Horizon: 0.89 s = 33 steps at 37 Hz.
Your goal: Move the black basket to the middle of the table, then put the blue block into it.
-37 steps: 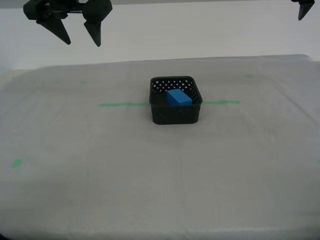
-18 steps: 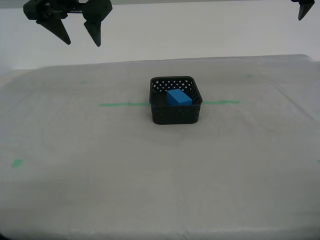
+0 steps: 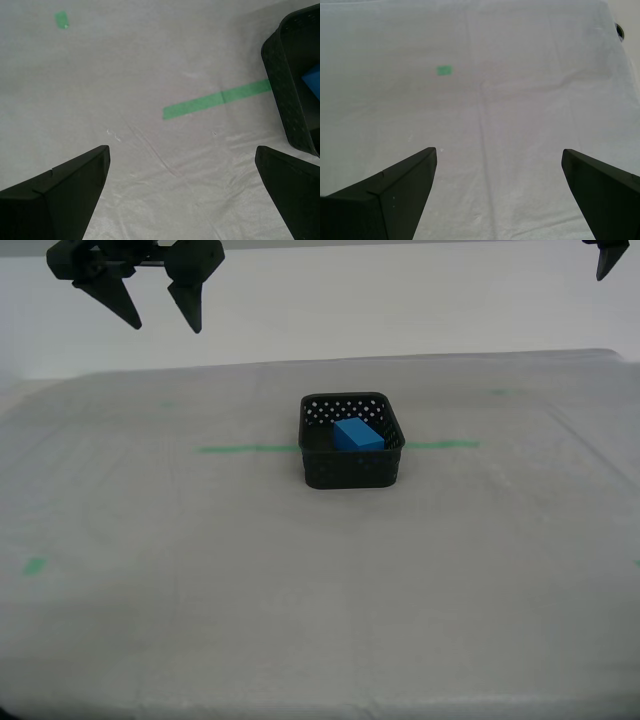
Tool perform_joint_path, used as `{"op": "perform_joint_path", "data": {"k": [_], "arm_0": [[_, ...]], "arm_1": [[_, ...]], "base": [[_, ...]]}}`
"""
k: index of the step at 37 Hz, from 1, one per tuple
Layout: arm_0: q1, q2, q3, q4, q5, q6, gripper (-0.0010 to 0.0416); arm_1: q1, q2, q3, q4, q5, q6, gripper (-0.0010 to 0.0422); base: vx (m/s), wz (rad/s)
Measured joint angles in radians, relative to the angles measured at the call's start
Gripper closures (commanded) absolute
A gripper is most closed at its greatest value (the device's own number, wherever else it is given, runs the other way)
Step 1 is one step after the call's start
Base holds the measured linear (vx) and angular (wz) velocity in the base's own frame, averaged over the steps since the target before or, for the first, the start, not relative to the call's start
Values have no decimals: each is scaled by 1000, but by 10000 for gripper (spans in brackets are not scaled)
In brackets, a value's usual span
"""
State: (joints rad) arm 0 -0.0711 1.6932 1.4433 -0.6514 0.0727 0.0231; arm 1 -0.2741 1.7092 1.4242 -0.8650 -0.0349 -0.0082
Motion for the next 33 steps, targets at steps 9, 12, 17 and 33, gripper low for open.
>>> {"op": "perform_joint_path", "data": {"k": [9,12,17,33], "arm_0": [[0,0,0,0,0,0,55],[0,0,0,0,0,0,55],[-1,0,0,0,0,0,55],[-1,0,0,0,0,0,55]], "arm_1": [[0,0,0,0,0,0,12],[0,0,0,0,0,0,12],[0,0,0,0,0,0,12],[0,0,0,0,0,0,12]], "base": [[0,0],[0,0],[0,0],[0,0]]}}
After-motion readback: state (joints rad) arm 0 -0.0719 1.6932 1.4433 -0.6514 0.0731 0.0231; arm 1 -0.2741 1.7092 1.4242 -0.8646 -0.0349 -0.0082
